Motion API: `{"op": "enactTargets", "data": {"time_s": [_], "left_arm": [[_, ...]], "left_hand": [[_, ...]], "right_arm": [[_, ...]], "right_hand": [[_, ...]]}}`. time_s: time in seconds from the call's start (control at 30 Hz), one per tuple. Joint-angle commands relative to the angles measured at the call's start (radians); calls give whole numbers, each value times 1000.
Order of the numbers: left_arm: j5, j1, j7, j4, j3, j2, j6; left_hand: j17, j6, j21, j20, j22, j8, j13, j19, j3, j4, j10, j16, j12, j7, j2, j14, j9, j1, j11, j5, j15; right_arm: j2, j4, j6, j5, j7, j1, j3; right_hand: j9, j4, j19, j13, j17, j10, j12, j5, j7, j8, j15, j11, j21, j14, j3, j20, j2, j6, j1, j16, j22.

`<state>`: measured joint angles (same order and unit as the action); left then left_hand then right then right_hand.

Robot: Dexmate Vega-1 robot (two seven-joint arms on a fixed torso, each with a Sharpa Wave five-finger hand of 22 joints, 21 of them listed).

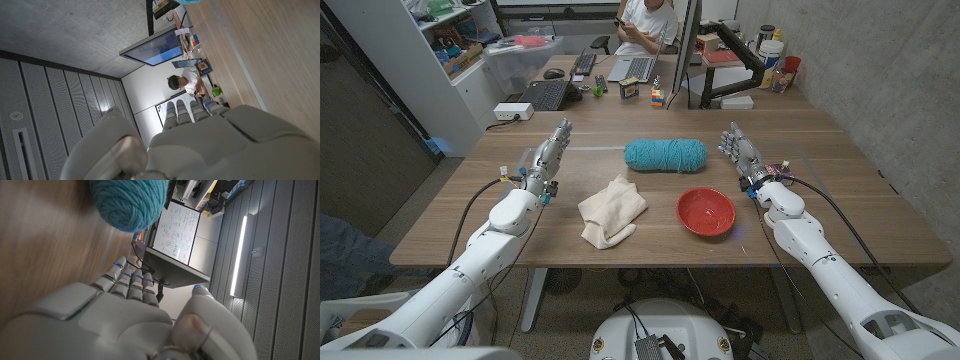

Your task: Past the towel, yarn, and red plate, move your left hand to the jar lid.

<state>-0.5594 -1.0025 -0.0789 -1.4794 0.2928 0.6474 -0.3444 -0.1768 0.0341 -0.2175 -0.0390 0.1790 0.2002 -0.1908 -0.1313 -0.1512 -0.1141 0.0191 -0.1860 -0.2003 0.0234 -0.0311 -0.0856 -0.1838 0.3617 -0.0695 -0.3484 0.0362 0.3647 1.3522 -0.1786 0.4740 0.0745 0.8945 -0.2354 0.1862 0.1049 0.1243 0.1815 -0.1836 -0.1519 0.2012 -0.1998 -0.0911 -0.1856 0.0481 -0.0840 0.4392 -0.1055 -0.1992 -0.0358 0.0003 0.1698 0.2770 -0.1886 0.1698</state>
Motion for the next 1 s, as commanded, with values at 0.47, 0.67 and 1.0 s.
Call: {"op": "enactTargets", "data": {"time_s": [0.47, 0.67, 1.0], "left_arm": [[7, -66, -38, -45, -42, 30, -12], [9, -82, -48, -50, -51, 38, -9], [5, -105, -59, -61, -73, 47, -14]], "left_hand": [[-3, 8, 5, 1, 4, 4, 1, -8, -1, 7, 9, -2, -8, 1, 0, 10, -3, 20, -3, -10, 12], [-3, 10, 5, 3, 4, 4, 1, -9, -1, 9, 9, -2, -8, 2, 1, 11, -3, 23, -3, -11, 11], [-3, 11, 7, 6, 4, 4, 1, -11, -1, 11, 10, -2, -8, 1, 3, 12, -3, 28, -6, -13, 12]], "right_arm": [[-13, -24, -10, 9, 9, -9, 2], [-15, -32, -8, 7, 11, -18, 0], [-22, -47, -12, 4, 17, -30, -5]], "right_hand": [[1, -9, 9, 2, -3, -13, 8, -6, 5, -9, 0, -3, -11, -12, 1, 2, 11, 9, 3, -7, 5], [1, -9, 11, 2, -3, -15, 9, -5, 6, -9, 0, -2, -13, -13, 2, 3, 11, 11, 2, -7, 5], [1, -10, 13, 2, -3, -18, 10, -5, 7, -9, -2, -3, -17, -16, 3, 4, 12, 13, 1, -8, 6]]}}
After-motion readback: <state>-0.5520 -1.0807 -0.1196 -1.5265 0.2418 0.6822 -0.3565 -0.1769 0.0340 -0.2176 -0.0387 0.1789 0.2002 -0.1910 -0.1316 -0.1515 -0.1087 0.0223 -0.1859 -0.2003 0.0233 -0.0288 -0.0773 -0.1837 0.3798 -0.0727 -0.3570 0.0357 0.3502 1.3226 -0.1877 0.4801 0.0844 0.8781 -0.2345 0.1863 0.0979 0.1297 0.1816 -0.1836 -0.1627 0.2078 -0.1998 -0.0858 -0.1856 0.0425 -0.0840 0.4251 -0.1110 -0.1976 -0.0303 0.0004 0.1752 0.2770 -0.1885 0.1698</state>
